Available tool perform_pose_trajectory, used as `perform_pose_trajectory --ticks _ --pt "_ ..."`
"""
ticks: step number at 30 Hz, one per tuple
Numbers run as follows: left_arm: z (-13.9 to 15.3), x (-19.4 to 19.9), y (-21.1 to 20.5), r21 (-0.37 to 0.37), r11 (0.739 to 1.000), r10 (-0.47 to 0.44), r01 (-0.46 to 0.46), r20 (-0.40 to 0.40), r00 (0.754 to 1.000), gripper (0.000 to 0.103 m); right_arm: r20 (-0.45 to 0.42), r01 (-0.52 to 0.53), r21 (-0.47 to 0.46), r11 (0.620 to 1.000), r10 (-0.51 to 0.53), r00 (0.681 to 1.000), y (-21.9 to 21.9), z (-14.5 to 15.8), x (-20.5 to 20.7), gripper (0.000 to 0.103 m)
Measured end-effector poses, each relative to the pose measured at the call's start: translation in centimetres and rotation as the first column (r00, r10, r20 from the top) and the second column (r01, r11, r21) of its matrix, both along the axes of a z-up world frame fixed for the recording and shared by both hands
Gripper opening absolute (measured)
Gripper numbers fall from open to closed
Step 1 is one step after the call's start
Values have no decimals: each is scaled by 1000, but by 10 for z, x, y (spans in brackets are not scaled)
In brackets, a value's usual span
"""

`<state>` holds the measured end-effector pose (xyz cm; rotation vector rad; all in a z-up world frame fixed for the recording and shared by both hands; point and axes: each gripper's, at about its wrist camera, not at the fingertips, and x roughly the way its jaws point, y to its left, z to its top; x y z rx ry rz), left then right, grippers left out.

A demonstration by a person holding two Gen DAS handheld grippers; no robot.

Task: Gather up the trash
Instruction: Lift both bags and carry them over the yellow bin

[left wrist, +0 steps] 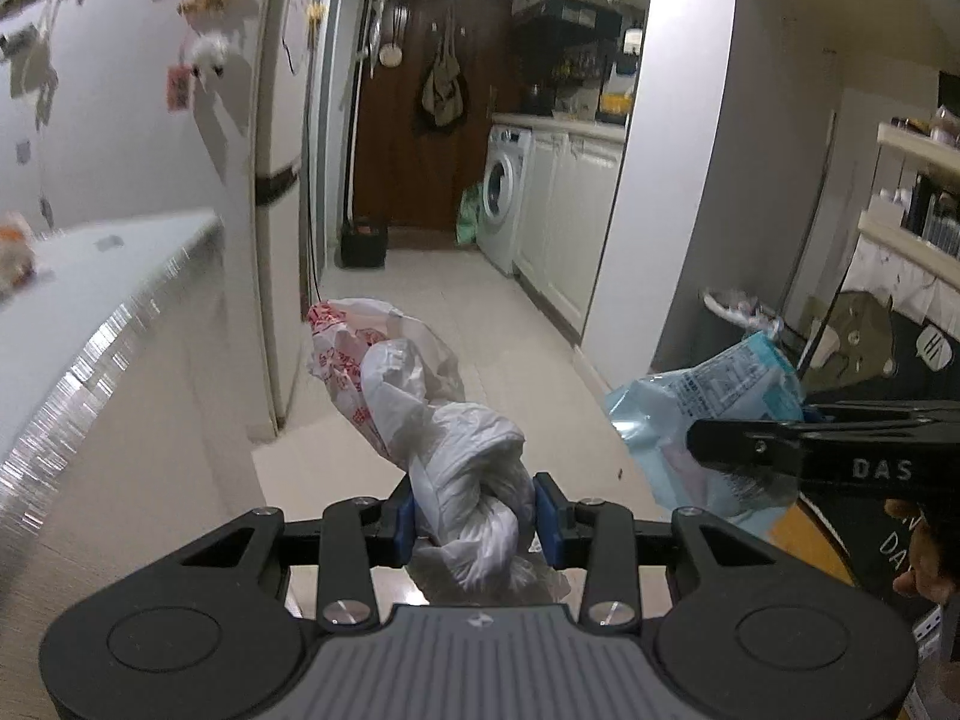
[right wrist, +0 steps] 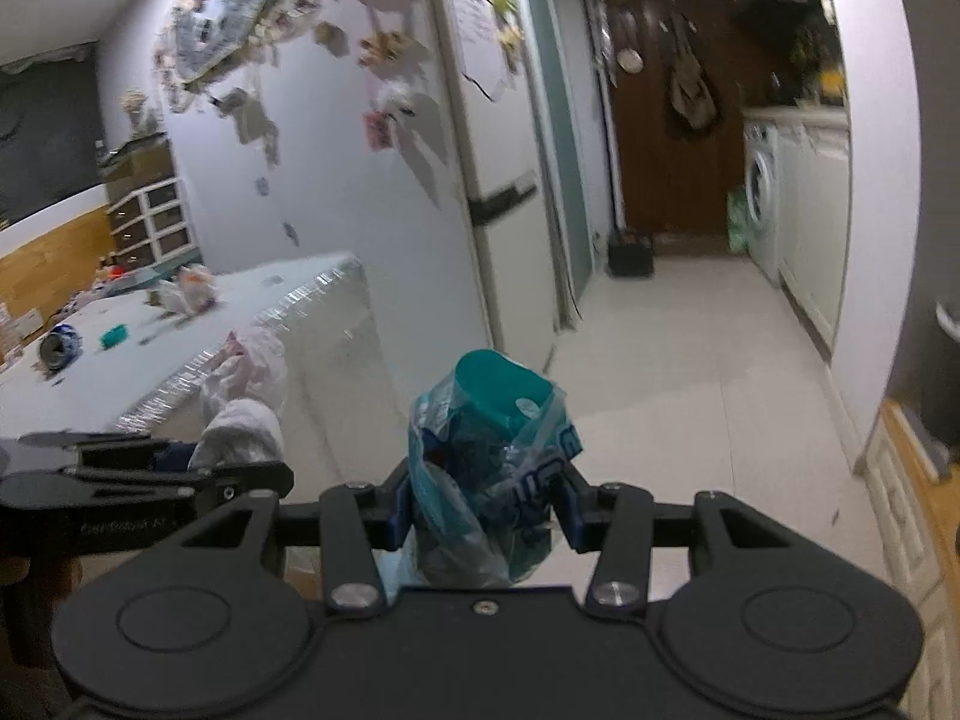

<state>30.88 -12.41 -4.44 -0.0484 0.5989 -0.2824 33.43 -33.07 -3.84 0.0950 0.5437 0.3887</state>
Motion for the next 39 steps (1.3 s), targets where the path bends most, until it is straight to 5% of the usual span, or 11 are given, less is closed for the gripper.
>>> perform_pose_trajectory --ticks 6,11,16,21,28,39 --pt "-52 31 -4 -15 1000 11 -13 -112 994 40 -143 25 -31 999 -29 989 -3 -49 32 47" --pt "-100 54 -2 -46 999 15 -25 -203 979 39 -303 60 -27 998 -66 951 2 -98 57 47" --pt "-147 72 0 -53 998 22 -39 -296 955 40 -374 50 -80 996 -76 924 16 -137 74 47" --pt "-193 88 7 -52 997 36 -60 -377 925 39 -422 33 -151 988 -94 902 33 -176 90 48" --pt "-257 113 20 -50 994 64 -100 -475 877 40 -553 -31 -226 974 -102 827 58 -244 99 47" --pt "-327 140 25 -12 998 47 -68 -613 789 40 -640 -75 -265 961 -117 759 82 -302 120 48"
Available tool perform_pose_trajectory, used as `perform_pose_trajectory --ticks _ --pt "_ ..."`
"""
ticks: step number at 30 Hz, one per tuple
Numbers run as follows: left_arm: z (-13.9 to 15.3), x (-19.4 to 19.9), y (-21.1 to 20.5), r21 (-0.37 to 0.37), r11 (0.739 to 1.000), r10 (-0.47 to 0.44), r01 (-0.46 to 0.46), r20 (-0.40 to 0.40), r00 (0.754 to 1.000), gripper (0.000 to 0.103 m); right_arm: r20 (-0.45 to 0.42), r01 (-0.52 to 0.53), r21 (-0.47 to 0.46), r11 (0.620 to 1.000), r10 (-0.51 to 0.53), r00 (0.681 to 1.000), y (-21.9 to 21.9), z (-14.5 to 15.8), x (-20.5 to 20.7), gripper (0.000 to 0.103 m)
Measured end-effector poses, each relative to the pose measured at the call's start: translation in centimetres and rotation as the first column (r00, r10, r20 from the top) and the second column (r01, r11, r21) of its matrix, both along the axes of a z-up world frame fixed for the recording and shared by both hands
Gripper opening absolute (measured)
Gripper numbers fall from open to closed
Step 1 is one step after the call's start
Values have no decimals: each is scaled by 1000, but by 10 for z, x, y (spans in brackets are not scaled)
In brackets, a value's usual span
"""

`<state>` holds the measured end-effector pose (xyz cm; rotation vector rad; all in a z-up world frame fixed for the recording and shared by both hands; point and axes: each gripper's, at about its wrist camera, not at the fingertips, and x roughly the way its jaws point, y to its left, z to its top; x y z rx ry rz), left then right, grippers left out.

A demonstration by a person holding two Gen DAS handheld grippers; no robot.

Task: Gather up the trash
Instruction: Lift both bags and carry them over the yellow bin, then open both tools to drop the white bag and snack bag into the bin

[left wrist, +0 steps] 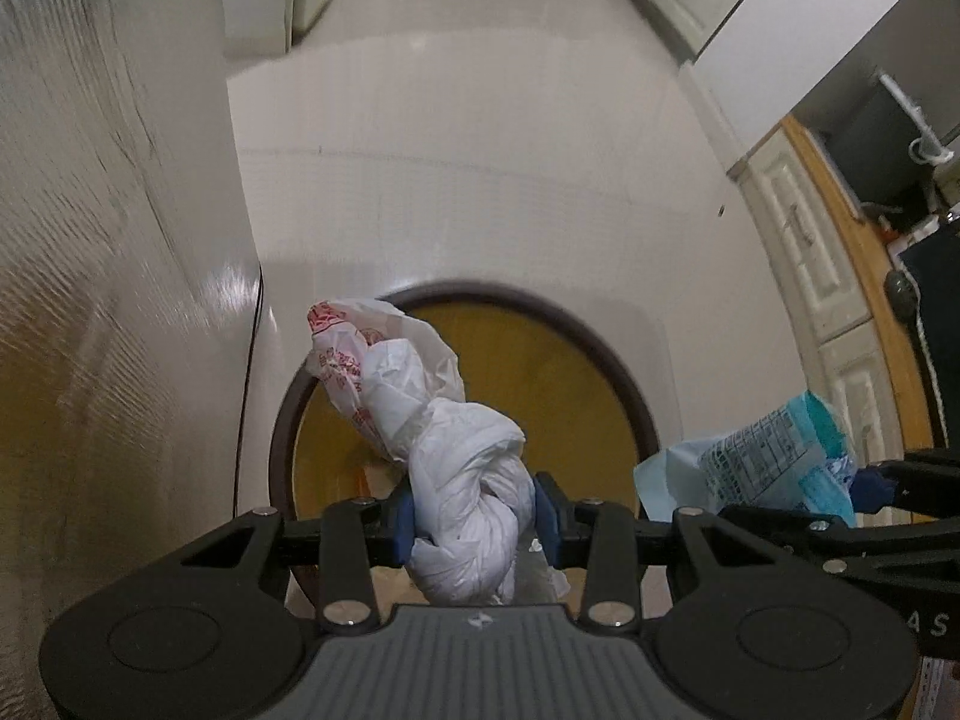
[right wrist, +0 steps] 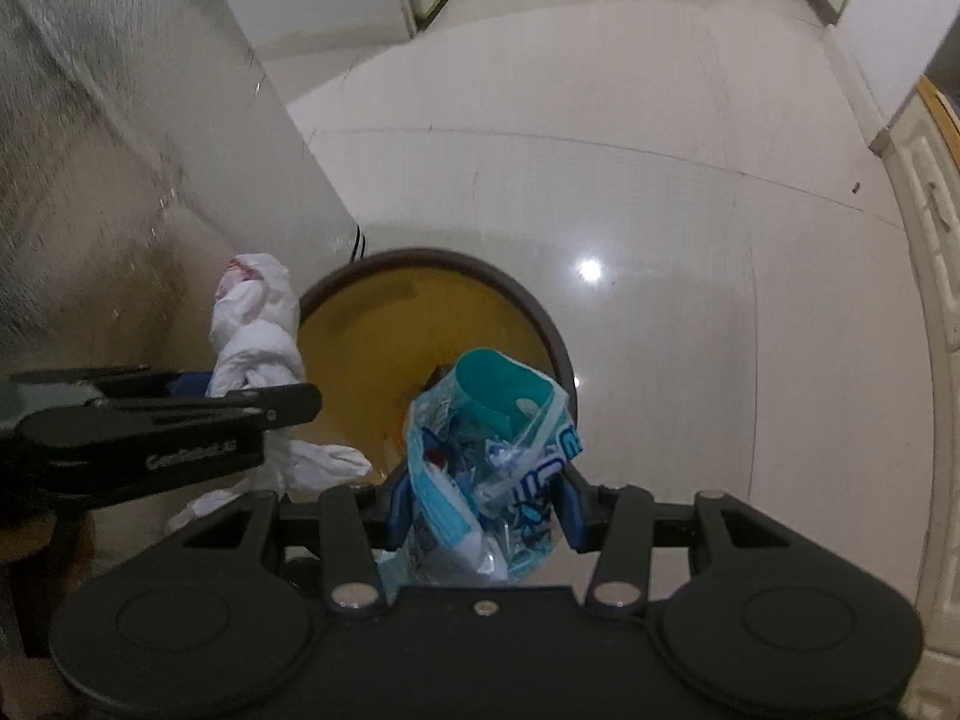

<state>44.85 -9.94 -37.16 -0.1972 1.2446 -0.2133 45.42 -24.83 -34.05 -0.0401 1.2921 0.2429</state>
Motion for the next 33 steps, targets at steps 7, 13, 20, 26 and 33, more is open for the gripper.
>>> perform_pose_trajectory --ticks 7,13,20,26,33 --pt "-25 10 11 41 999 31 -27 -102 994 68 -28 -23 -23 999 22 999 12 -9 12 48" --pt "-30 10 16 80 997 34 -23 -134 990 74 -58 -38 -41 998 36 998 13 -26 18 48" --pt "-31 15 14 123 992 24 -7 -137 990 88 -98 -52 -45 998 48 994 16 -37 18 49" --pt "-28 20 31 141 988 82 -65 -122 989 96 -102 -54 -31 998 51 993 16 -37 21 49" --pt "-30 22 37 142 986 102 -83 -133 986 101 -132 -56 -59 997 48 990 17 -49 21 68"
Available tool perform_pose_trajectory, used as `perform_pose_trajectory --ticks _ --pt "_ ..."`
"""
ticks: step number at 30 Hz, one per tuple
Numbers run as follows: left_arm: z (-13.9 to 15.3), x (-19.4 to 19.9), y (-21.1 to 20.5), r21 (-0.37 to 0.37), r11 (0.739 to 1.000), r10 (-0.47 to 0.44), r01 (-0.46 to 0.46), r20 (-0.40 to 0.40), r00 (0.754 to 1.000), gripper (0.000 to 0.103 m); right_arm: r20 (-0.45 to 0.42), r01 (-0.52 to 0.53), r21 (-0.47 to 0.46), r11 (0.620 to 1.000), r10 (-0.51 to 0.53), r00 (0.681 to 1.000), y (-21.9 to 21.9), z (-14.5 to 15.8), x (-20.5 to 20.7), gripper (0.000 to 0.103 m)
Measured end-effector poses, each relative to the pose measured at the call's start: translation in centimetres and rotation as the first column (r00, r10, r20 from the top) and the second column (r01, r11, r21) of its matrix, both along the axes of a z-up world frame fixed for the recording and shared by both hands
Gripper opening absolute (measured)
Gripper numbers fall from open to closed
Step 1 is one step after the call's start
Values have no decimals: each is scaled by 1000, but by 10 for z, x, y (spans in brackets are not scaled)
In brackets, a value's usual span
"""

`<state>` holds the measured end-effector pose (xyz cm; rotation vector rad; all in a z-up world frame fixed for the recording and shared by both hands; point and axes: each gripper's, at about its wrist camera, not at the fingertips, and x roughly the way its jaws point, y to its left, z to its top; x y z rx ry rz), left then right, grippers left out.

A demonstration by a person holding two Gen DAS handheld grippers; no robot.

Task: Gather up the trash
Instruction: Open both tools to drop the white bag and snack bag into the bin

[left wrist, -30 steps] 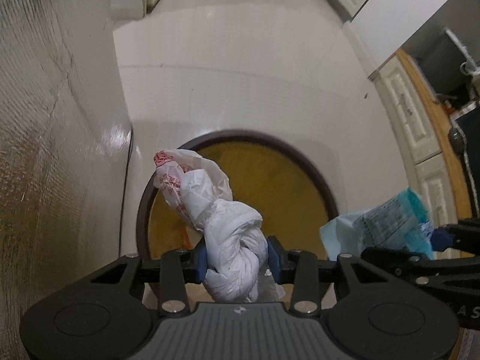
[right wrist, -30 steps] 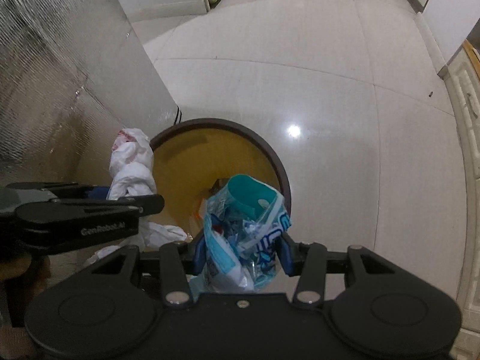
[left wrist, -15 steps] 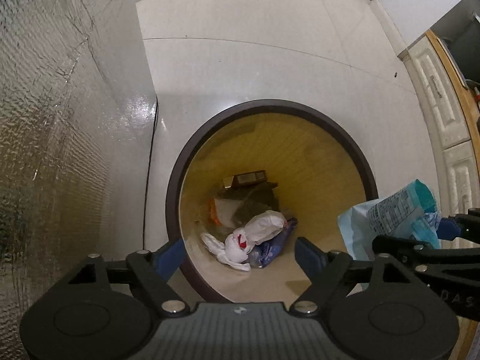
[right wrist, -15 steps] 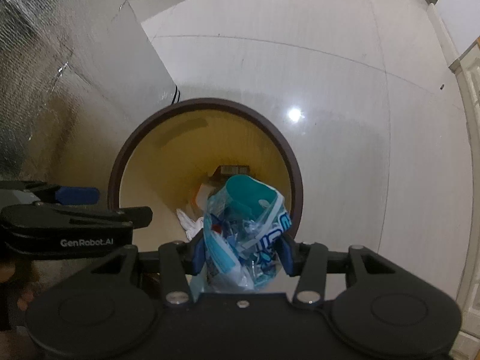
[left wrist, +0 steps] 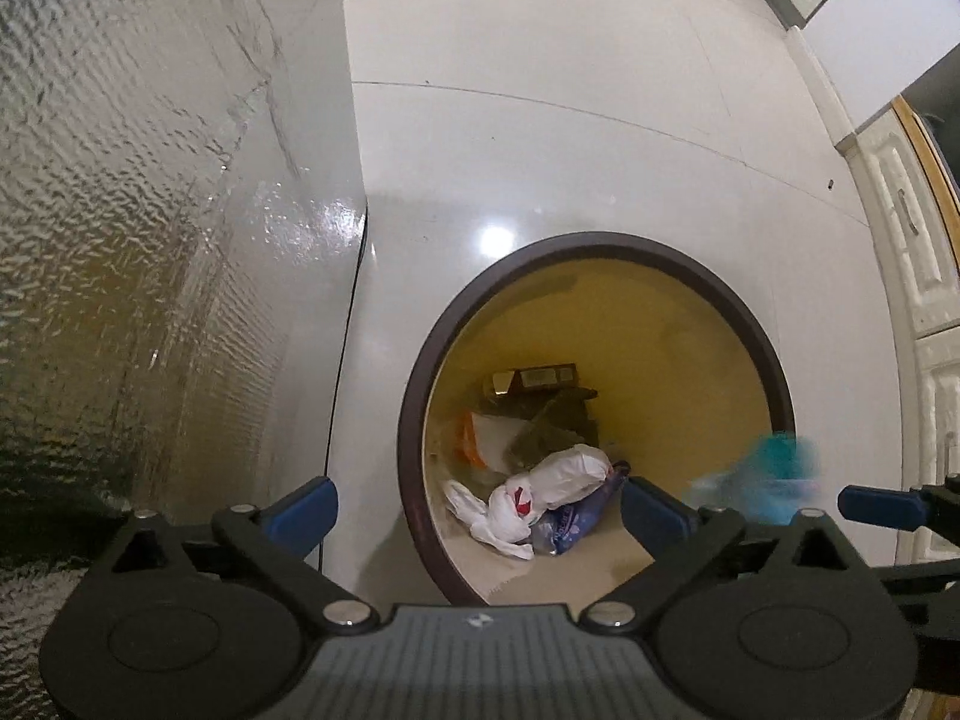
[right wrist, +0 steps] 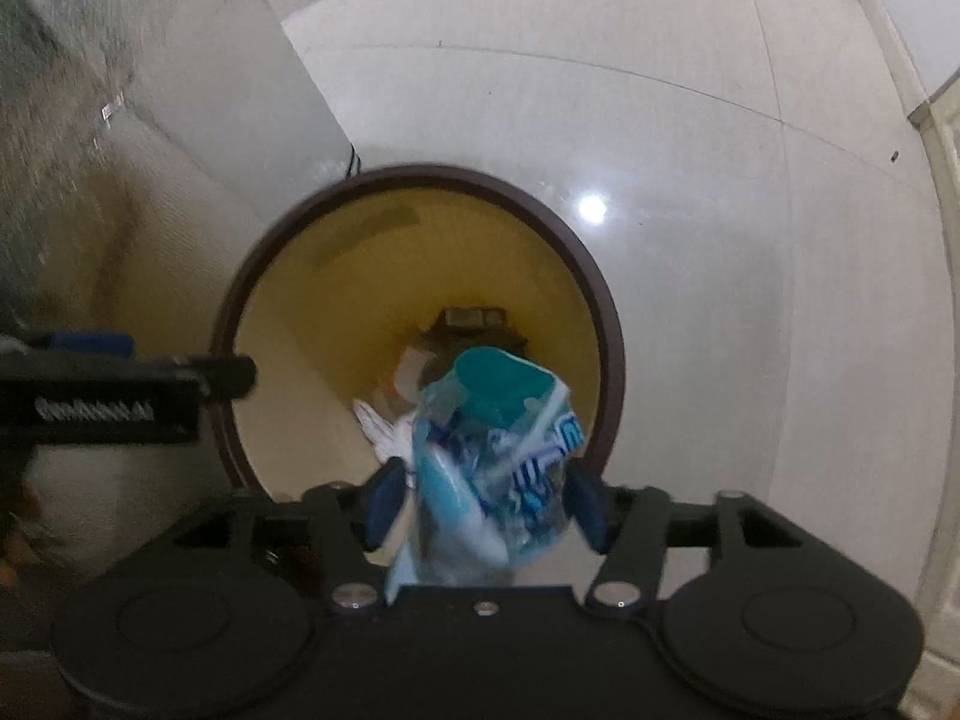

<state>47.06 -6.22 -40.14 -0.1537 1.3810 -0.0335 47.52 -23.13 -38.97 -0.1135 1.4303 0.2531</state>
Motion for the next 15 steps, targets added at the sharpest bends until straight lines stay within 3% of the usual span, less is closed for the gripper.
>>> perform_pose_trajectory --ticks 4,15 --pt "-2 0 0 -7 1000 -4 4 -6 1000 103 -4 -15 -5 1000 15 1000 0 -3 -2 78" --pt "3 1 0 -1 1000 -26 26 -18 1000 103 1 -34 -16 999 34 999 -3 -3 -8 85"
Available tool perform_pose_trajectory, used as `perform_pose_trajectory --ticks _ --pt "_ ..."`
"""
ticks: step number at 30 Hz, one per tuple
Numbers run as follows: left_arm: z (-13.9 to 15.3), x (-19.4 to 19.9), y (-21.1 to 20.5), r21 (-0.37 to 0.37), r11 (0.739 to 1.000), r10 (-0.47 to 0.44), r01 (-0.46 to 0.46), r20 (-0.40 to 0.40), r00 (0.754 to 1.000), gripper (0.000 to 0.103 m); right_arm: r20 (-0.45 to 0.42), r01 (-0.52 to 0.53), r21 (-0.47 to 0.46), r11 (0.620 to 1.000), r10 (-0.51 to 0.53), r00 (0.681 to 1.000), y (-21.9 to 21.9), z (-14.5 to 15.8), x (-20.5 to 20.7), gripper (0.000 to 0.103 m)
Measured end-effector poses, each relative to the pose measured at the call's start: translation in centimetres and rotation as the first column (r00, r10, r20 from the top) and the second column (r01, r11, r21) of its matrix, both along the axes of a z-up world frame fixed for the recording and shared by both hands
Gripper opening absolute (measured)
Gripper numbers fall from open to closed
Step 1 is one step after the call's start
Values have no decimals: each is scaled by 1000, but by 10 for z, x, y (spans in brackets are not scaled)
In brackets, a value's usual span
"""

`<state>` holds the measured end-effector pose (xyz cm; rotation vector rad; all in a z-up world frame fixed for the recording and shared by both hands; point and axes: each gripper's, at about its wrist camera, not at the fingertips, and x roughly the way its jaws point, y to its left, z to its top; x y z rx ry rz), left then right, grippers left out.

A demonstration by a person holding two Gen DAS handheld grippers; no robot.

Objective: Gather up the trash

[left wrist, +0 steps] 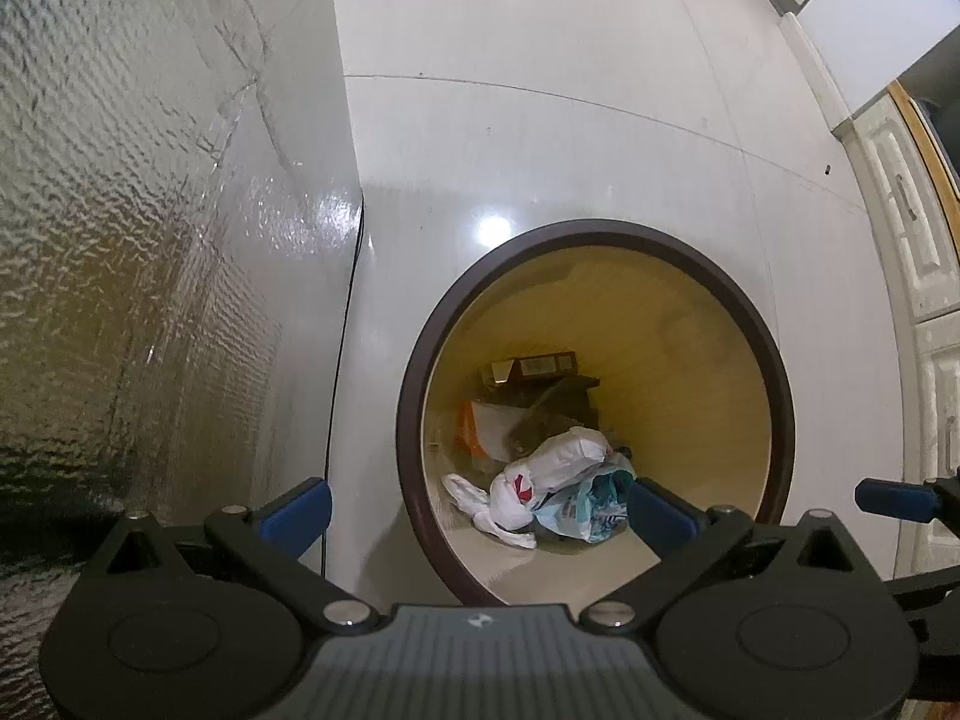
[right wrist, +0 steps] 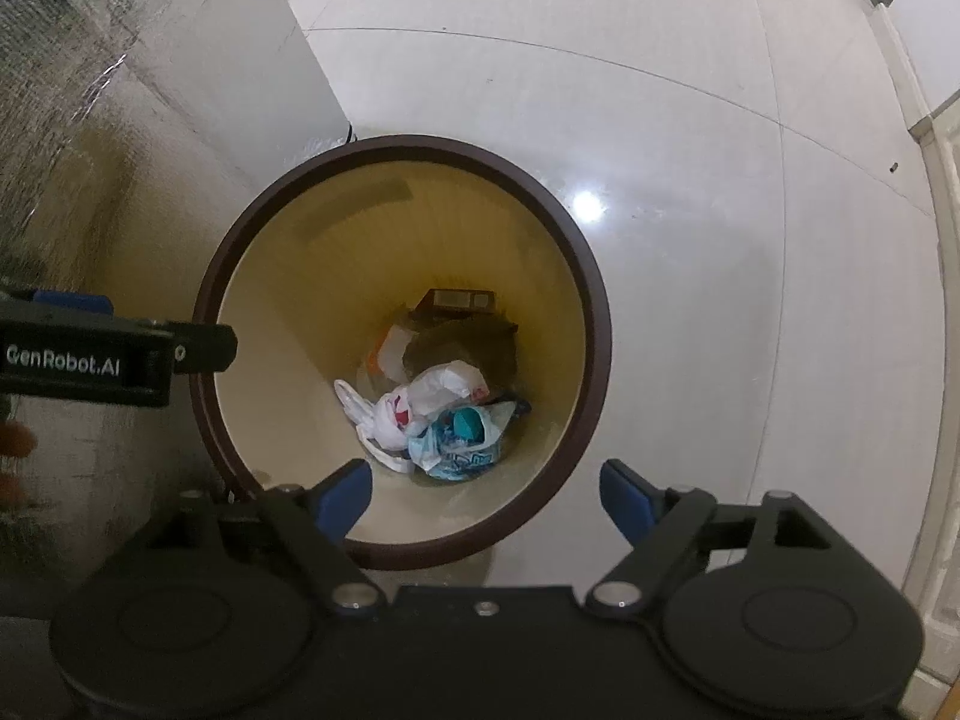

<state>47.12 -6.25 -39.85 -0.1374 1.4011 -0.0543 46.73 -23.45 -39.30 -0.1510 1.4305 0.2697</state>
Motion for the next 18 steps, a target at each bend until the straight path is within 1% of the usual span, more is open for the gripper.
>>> perform_pose_trajectory --ticks 5,7,10,15,18 --pt "7 -2 -2 5 1000 -14 14 19 1000 103 23 -3 21 1000 3 1000 -3 3 -3 89" --pt "11 -3 -2 6 1000 -19 19 25 999 103 35 4 28 1000 -5 999 -4 7 -4 94" --pt "17 -4 -2 18 999 -28 27 35 999 103 45 22 30 999 -23 999 -9 12 -5 99" --pt "25 -7 -5 33 998 -58 56 44 997 103 55 48 32 998 -50 997 -17 19 -10 103" --pt "28 -11 -6 46 996 -72 70 48 996 103 76 64 35 997 -66 995 -25 26 -12 103"
